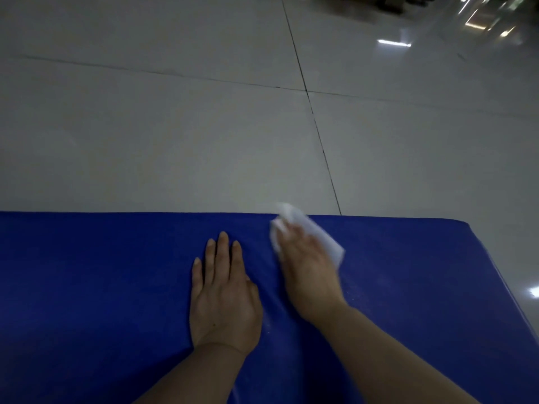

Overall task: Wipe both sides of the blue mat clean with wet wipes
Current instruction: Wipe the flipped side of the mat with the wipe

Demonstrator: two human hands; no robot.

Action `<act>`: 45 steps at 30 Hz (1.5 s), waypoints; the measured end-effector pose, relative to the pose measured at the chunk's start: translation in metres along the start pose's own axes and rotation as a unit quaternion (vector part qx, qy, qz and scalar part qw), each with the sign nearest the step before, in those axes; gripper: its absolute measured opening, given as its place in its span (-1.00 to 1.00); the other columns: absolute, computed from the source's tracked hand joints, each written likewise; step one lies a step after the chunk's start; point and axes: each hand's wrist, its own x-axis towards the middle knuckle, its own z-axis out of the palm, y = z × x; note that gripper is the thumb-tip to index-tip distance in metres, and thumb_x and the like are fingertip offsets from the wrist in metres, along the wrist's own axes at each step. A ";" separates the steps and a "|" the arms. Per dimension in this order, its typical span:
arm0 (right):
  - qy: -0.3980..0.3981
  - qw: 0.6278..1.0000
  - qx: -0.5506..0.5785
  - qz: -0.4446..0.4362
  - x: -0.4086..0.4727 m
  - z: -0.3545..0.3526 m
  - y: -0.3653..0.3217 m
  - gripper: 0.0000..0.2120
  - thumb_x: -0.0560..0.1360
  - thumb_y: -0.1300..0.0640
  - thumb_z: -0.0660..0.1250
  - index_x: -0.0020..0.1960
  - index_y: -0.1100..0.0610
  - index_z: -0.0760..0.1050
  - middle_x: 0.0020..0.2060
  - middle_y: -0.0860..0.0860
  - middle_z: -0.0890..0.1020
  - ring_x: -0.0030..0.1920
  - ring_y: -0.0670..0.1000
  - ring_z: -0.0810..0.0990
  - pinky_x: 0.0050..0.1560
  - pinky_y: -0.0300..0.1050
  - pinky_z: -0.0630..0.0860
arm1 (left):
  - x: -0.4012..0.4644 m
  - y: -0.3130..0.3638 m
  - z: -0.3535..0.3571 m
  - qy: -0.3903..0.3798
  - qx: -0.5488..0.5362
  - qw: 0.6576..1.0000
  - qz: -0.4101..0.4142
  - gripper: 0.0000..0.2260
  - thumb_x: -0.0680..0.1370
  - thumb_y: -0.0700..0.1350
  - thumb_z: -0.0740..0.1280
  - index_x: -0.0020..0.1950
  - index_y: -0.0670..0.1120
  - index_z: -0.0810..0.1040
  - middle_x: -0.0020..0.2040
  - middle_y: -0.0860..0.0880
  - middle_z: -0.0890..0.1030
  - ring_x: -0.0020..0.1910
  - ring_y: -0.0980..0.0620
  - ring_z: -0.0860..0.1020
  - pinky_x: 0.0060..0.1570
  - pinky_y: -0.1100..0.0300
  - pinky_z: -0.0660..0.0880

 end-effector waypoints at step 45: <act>-0.007 0.989 0.050 0.140 -0.016 -0.001 0.014 -0.34 0.52 -0.10 -0.38 0.56 0.04 -0.01 0.54 -0.05 0.03 0.54 -0.05 -0.07 0.48 -0.14 -0.25 | -0.045 -0.033 -0.060 -0.252 0.036 0.967 0.020 -0.56 0.63 0.05 -0.03 0.54 0.10 0.16 0.58 -0.03 -0.04 0.54 -0.09 -0.02 0.41 -0.24 0.12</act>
